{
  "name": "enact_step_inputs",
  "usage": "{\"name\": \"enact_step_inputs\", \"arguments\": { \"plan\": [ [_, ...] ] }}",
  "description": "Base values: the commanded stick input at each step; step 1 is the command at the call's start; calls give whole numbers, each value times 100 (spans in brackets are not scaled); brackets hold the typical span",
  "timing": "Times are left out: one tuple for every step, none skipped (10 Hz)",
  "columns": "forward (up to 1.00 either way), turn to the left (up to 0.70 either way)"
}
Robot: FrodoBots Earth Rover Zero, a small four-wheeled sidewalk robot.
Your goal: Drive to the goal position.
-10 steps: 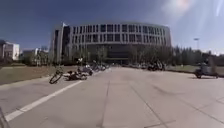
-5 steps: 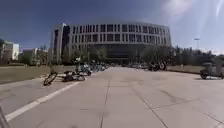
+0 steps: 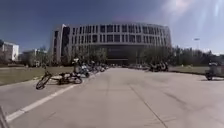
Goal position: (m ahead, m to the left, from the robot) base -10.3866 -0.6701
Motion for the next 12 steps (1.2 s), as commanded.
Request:
{"name": "enact_step_inputs", "arguments": {
  "plan": [
    [70, 0],
    [70, 0],
    [70, 0],
    [70, 0],
    [65, 0],
    [31, 0],
    [5, 0],
    [6, 0],
    [-18, 0],
    [-69, 0],
    [-69, 0],
    [-69, 0]
  ]
}}
